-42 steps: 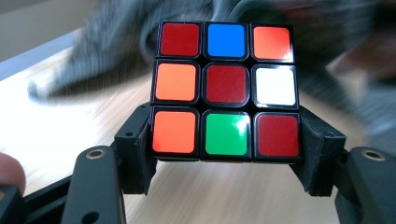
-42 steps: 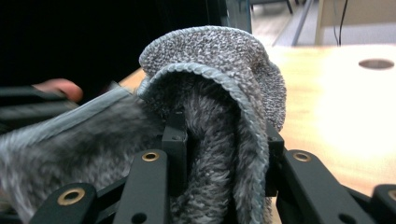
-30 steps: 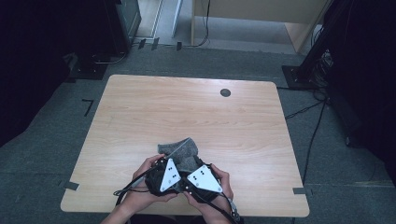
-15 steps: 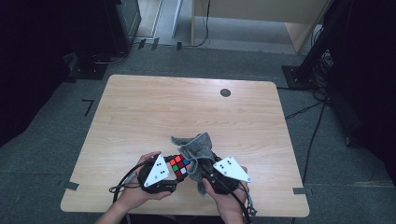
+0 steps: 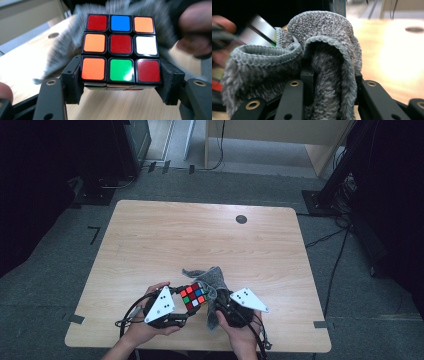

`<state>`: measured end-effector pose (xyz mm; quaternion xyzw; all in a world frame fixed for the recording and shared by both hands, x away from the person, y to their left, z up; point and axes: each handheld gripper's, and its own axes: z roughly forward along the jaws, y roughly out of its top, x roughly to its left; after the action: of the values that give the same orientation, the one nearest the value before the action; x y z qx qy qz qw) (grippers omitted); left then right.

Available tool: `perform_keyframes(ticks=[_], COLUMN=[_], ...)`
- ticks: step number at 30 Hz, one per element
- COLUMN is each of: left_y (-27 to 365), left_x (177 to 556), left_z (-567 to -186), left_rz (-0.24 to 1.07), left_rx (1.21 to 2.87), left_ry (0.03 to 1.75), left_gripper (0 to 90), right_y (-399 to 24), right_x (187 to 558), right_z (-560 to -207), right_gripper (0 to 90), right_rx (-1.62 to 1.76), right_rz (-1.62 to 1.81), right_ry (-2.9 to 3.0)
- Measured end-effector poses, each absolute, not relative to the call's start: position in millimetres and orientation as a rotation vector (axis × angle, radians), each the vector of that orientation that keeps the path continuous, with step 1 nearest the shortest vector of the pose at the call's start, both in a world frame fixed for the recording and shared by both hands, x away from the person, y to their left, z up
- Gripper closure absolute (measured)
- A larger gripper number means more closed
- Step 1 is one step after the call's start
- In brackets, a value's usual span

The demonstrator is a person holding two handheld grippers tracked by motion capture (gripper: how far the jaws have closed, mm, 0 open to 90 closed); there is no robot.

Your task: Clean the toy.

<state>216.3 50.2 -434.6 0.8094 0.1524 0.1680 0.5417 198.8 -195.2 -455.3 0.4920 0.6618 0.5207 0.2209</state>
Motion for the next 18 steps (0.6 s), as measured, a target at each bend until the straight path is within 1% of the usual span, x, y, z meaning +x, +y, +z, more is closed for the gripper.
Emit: perform_keyframes(ticks=[2, 5, 9, 12, 14, 18], left_y=[52.5, 50.5, 42.9, 39.8, 43.0, 60.1], left_x=[218.6, 221.7, 219.6, 216.0, 217.0, 225.9], left_z=[-433.7, -442.1, -446.4, -443.7, -443.7, -439.9], left_rz=[0.400, 0.442, 0.424, 0.425, 0.424, 0.372], left_rx=[1.923, 1.988, 2.014, 2.018, 2.016, 1.908], left_ry=[0.372, 0.386, 0.367, 0.351, 0.351, 0.401], left_gripper=[34.4, 34.4, 34.4, 34.3, 34.3, 34.3], right_y=[-202.1, -208.6, -198.4, -187.8, -188.0, -193.8], right_x=[201.4, 197.2, 186.7, 185.7, 187.3, 200.8], right_z=[-454.9, -442.5, -427.2, -433.8, -442.0, -459.9], right_gripper=[67.9, 67.8, 67.6, 67.7, 68.1, 68.1], right_rx=[1.392, 1.385, 1.290, 1.277, 1.326, 1.448], right_rz=[1.437, 1.500, 1.570, 1.555, 1.577, 1.530], right_ry=[1.814, 1.749, 1.748, 1.801, 1.783, 1.867])
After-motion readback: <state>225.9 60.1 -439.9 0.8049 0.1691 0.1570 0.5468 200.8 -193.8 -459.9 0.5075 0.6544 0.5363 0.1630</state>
